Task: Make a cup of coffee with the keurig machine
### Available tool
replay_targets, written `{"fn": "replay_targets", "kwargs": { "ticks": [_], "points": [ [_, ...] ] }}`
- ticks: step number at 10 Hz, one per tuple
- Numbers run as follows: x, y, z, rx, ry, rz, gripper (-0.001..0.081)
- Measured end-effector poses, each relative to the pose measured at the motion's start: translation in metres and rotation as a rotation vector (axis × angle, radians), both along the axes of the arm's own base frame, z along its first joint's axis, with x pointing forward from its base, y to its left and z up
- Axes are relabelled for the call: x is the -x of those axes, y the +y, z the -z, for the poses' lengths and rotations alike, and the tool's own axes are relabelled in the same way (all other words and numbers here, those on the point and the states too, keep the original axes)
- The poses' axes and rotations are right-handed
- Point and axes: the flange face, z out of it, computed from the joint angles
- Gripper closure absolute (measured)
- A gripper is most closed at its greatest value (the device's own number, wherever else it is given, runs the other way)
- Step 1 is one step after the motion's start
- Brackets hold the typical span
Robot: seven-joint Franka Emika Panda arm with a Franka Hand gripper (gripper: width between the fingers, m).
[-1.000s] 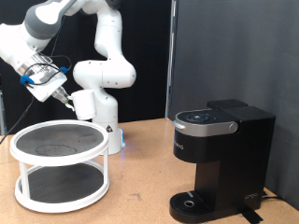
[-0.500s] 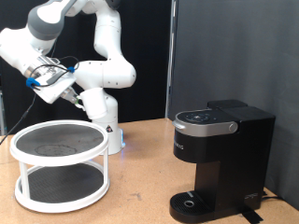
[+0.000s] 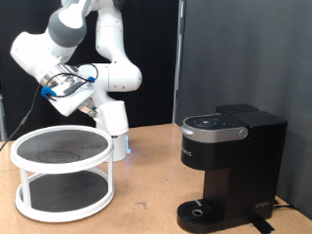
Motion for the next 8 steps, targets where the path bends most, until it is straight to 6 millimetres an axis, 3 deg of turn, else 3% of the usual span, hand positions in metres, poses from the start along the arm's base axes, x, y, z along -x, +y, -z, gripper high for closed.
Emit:
{"fn": "replay_targets", "kwargs": {
  "ticks": [2, 5, 8],
  "points": [
    [-0.021, 0.010, 0.003, 0.040, -0.008, 0.012, 0.0802],
    [-0.020, 0.010, 0.006, 0.019, 0.024, 0.054, 0.0802],
    [-0.037, 0.028, 0.002, 0.034, 0.088, 0.143, 0.0802]
  ]
}}
